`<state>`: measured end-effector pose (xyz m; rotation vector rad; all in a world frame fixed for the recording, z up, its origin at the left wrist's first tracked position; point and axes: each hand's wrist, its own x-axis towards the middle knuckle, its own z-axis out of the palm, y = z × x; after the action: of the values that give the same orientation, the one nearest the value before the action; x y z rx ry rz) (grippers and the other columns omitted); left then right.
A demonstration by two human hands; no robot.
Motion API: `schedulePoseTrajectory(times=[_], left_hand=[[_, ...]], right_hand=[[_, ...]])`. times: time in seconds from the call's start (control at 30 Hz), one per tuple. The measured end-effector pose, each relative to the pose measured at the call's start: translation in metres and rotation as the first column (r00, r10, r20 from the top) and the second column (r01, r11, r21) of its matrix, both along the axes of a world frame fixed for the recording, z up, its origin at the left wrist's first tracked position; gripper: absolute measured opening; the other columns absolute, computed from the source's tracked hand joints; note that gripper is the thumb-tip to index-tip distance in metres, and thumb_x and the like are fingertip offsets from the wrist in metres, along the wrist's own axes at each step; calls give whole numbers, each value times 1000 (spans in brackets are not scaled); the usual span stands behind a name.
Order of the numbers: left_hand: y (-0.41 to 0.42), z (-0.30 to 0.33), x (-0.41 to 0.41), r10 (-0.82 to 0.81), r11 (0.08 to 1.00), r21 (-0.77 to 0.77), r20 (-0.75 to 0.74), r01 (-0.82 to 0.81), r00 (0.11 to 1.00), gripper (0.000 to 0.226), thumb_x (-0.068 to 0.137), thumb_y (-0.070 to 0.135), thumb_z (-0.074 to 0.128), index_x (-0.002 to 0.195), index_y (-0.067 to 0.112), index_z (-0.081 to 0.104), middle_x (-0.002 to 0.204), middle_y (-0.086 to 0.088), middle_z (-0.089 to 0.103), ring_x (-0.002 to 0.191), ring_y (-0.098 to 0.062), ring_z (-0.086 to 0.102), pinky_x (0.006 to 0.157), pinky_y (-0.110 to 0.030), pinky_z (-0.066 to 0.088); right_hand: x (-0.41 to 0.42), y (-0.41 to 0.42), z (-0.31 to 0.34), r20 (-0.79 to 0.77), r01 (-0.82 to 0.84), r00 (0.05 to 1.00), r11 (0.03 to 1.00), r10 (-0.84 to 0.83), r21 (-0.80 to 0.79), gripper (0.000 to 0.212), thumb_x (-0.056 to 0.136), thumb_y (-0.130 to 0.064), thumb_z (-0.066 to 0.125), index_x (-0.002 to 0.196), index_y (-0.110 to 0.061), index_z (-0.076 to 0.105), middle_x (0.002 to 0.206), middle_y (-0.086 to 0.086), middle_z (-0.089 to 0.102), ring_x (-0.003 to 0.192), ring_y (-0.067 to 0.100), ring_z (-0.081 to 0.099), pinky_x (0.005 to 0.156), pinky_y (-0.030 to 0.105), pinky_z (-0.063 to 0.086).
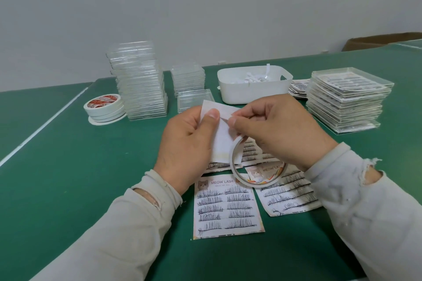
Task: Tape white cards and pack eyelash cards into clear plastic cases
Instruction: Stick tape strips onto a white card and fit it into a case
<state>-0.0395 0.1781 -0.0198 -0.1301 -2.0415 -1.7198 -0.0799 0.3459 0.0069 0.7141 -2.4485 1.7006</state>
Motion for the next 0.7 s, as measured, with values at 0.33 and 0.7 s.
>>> schedulePoseTrajectory(times=[0.33,0.7], left_hand=[[-4,-1,0,25,1000,-4,-77,-26,997,27,95,36,55,100,20,76,94,-4,78,90,-32,72,78,-52,60],[-9,-2,-2,-48,992,114,-48,53,998,25,101,25,55,96,30,79,97,-4,79,89,-24,74,78,-42,61]], right_hand=[[4,3,4,-54,176,984,981,-172,81,25,80,-40,82,85,-21,67,64,-7,73,43,-2,53,47,12,38],[-5,4,-4,56,127,990,992,-126,-15,25,84,-31,81,70,-12,74,48,-11,54,38,1,39,42,11,33]])
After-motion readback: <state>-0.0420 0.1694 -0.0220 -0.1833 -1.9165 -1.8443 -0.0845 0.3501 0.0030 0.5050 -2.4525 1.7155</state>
